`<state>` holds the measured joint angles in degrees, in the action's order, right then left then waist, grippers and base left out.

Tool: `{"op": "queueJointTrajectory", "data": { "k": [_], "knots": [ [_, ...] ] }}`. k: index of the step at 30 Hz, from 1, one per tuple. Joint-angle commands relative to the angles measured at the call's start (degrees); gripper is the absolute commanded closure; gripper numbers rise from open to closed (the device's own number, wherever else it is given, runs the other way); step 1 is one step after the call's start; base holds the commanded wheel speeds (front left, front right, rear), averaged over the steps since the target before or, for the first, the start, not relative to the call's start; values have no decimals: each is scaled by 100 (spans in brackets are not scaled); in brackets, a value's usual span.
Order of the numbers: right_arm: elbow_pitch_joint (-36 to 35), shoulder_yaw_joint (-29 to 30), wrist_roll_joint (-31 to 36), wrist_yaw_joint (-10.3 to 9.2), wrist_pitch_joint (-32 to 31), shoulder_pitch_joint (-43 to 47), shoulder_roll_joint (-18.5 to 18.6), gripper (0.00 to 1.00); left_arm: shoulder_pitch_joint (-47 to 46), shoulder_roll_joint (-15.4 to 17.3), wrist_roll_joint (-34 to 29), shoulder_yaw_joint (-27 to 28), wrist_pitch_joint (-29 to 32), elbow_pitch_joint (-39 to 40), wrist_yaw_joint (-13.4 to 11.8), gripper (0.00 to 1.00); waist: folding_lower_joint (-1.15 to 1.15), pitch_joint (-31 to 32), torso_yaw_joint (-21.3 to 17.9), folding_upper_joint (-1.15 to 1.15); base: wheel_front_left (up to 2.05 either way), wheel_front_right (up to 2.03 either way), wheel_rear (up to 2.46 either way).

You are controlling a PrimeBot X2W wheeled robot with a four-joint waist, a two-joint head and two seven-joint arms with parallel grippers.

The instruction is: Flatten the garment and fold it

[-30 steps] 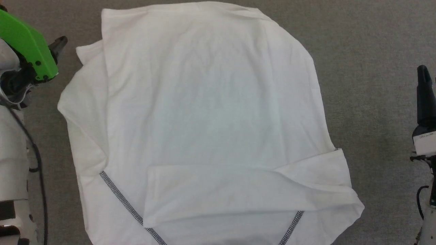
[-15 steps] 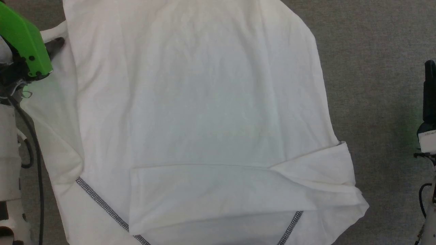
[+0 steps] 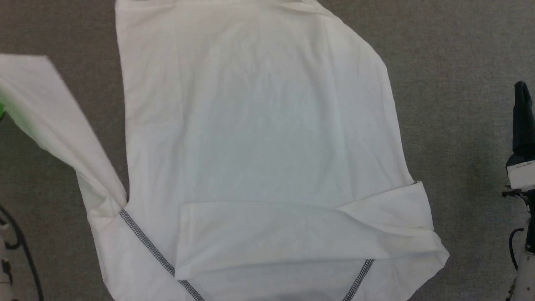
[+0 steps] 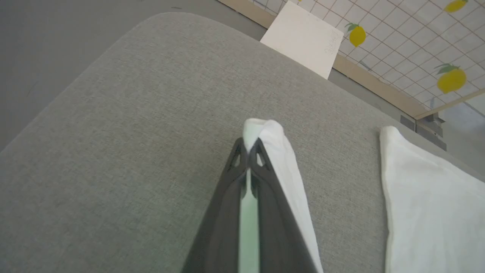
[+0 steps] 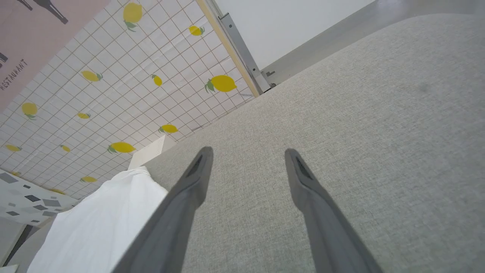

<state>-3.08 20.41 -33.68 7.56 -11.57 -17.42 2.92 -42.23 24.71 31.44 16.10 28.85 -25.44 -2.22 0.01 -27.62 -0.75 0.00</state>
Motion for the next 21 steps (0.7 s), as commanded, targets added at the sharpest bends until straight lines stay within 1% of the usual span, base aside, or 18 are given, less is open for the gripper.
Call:
{"op": "queueJointTrajectory", "data": {
  "k": [1,4,9,15,16,19,21],
  "knots": [
    [39,30,21,-8,20,87,-4,0,178,99,78,136,-179,-57,-40,100,-1,385,233,0,0,0,0],
    [90,68,2,-8,12,180,-4,0,425,243,121,408,-549,-166,1,100,-1,571,338,0,0,0,0],
    [179,128,-43,-8,18,340,-4,0,635,413,162,702,-1124,-328,114,100,-1,846,517,0,0,0,0],
    [315,62,-85,-8,44,445,-4,0,764,567,214,898,-1404,-438,166,100,-1,1117,568,0,0,0,0],
    [368,8,-98,-8,56,457,-4,0,876,608,213,906,-1458,-368,250,100,-1,1213,538,0,0,0,0],
    [435,-6,-110,-8,79,513,-4,0,1053,472,306,822,-1518,-42,501,100,-1,1364,529,0,0,0,0],
    [487,-16,-119,-8,85,566,-4,0,1217,319,364,738,-1530,233,604,100,-1,1474,519,0,0,0,0]
  ]
}}
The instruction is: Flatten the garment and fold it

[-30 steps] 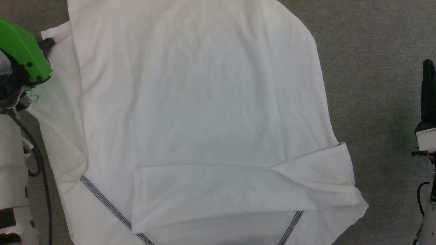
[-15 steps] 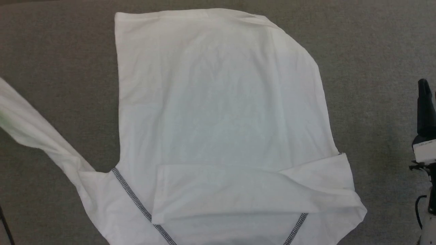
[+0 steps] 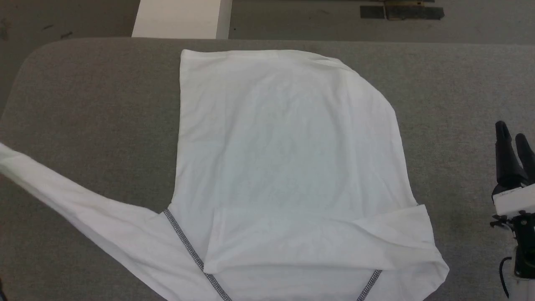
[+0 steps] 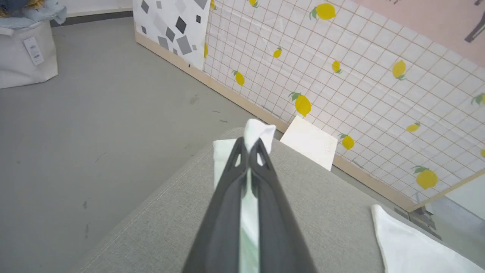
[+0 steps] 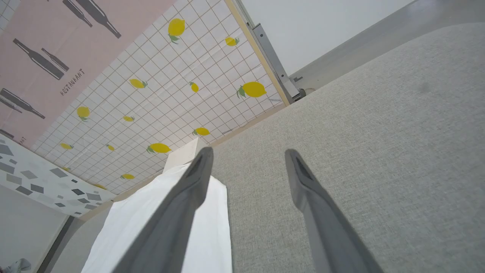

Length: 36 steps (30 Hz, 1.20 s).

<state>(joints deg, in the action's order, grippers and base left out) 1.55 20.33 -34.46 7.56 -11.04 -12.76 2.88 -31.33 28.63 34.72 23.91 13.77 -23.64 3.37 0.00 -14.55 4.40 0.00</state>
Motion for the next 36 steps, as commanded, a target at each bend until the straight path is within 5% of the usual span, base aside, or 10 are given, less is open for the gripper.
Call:
{"op": "queueJointTrajectory", "data": {
  "k": [1,9,16,26,33,34,35,36],
  "knots": [
    [45,-12,-47,-8,37,129,-1,0,202,-172,86,-88,-11,198,87,100,0,213,4,0,0,0,0],
    [181,50,-100,-8,61,398,-1,0,690,-1348,712,-1087,538,1899,319,100,0,585,76,0,0,0,0],
    [286,-23,-165,-8,81,496,-1,0,929,-2323,873,-2730,1121,2957,361,100,0,753,36,0,0,0,0],
    [456,-117,-273,-8,177,545,-1,0,1142,-2569,900,-5304,1163,2112,389,100,0,707,-171,0,0,0,0],
    [568,-140,-312,-8,255,561,-1,0,1333,-2573,820,-6541,1283,1180,404,100,0,661,-291,0,0,0,0],
    [576,-145,-315,-8,261,560,-1,0,1354,-2569,835,-6664,1396,1077,405,83,0,655,-301,0,0,0,0],
    [584,-154,-319,-8,268,555,-1,0,1383,-2556,894,-6770,1545,975,406,0,0,646,-311,0,0,0,0],
    [591,-159,-321,-8,274,551,-1,0,1401,-2532,946,-6832,1685,905,407,0,0,641,-316,0,0,0,0]
  ]
}}
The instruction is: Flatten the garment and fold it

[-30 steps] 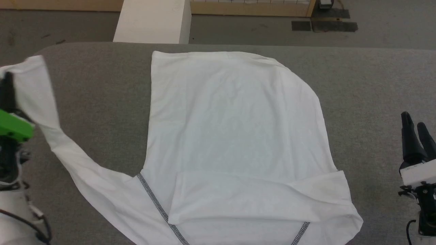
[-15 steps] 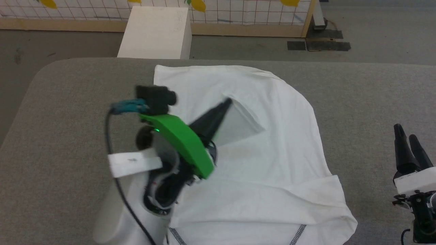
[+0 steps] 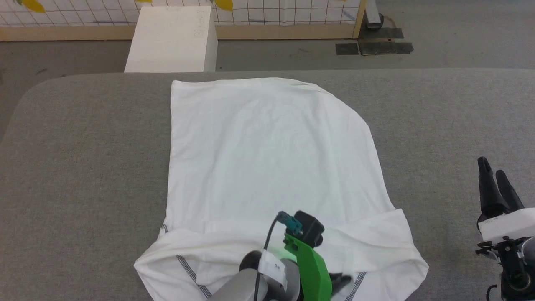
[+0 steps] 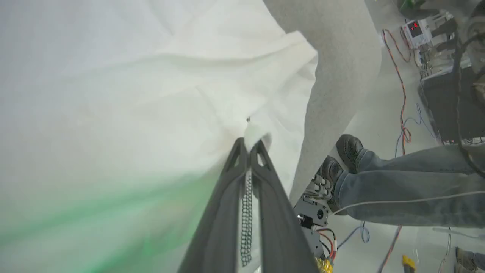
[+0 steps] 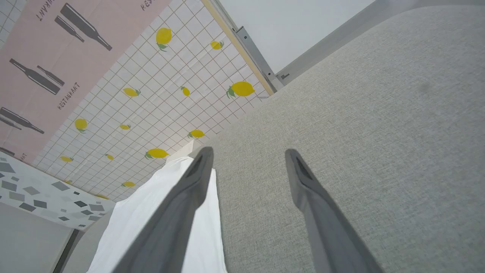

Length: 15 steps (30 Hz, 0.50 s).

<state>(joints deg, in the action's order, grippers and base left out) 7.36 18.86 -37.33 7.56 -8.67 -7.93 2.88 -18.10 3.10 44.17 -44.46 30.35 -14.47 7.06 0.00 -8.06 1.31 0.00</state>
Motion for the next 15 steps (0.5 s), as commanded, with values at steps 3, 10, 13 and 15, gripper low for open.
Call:
{"op": "queueJointTrajectory", "data": {
  "k": [3,10,13,15],
  "knots": [
    [28,3,-47,-8,59,59,-1,0,35,103,231,-51,433,-10,39,0,0,-25,12,0,0,0,0],
    [22,-45,1,-8,31,-7,-1,0,-305,217,1009,881,522,806,-145,0,0,-13,134,0,0,0,0],
    [-20,-129,43,-8,-24,-86,-1,0,-551,368,971,1624,-109,1098,-316,0,0,-32,175,0,0,0,0],
    [-54,-216,95,-8,-78,-162,-1,0,-685,523,726,2120,-754,1125,-433,0,0,-61,184,0,0,0,0]
  ]
}}
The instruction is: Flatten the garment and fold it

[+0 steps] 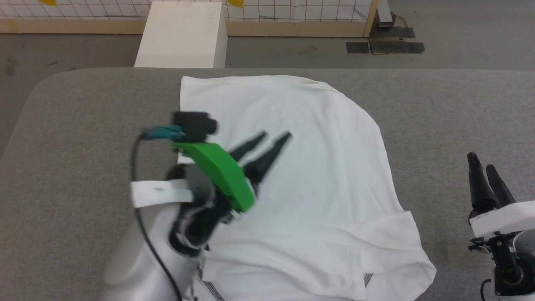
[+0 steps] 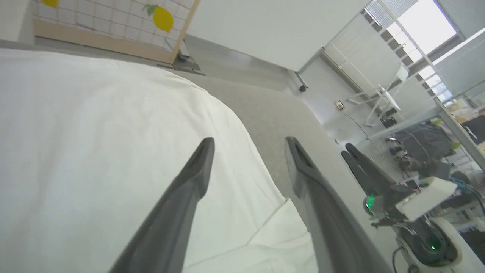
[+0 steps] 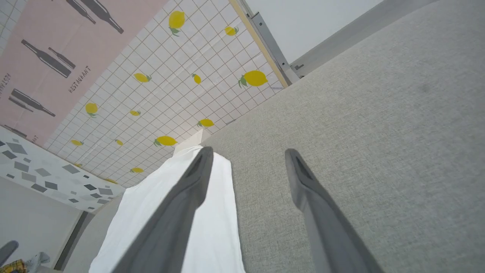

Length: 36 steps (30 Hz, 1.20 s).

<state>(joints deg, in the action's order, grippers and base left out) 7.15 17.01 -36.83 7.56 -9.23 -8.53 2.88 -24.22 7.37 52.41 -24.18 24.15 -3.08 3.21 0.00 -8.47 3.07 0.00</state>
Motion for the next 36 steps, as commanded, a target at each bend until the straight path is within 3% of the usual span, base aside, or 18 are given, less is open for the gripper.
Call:
{"op": "queueJointTrajectory", "data": {
  "k": [1,6,10,12,18,24,29,36],
  "knots": [
    [-47,-76,71,-8,-54,-140,-1,0,-111,177,-227,277,-419,-48,-90,0,0,-39,10,0,0,0,0],
    [-137,-351,218,-8,-264,-401,-1,0,-94,603,-956,1120,-2132,-406,-220,0,0,-184,-7,0,0,0,0],
    [-192,-562,504,-8,-668,-654,-1,0,77,921,-1642,1400,-3383,-676,-291,0,0,-346,27,0,0,0,0],
    [-215,-630,775,-8,-974,-865,-1,0,166,959,-1827,1521,-3708,-726,-350,0,0,-474,60,0,0,0,0],
    [-12,-903,1968,-8,-2523,-1961,44,0,365,834,-2183,1894,-3907,-433,-417,0,0,-1010,227,0,0,0,0],
    [607,-1339,3049,-8,-3742,-3394,312,0,298,541,-2421,2172,-3913,-108,-189,0,0,-1656,544,0,0,0,0],
    [1269,-1716,3546,-8,-4370,-4150,456,0,181,328,-2602,2280,-3914,-51,27,0,0,-2050,795,0,0,0,0],
    [1874,-2184,3823,-8,-4790,-4441,616,0,109,163,-2773,2478,-3914,-102,203,0,0,-2277,875,0,0,0,0]
  ]
}}
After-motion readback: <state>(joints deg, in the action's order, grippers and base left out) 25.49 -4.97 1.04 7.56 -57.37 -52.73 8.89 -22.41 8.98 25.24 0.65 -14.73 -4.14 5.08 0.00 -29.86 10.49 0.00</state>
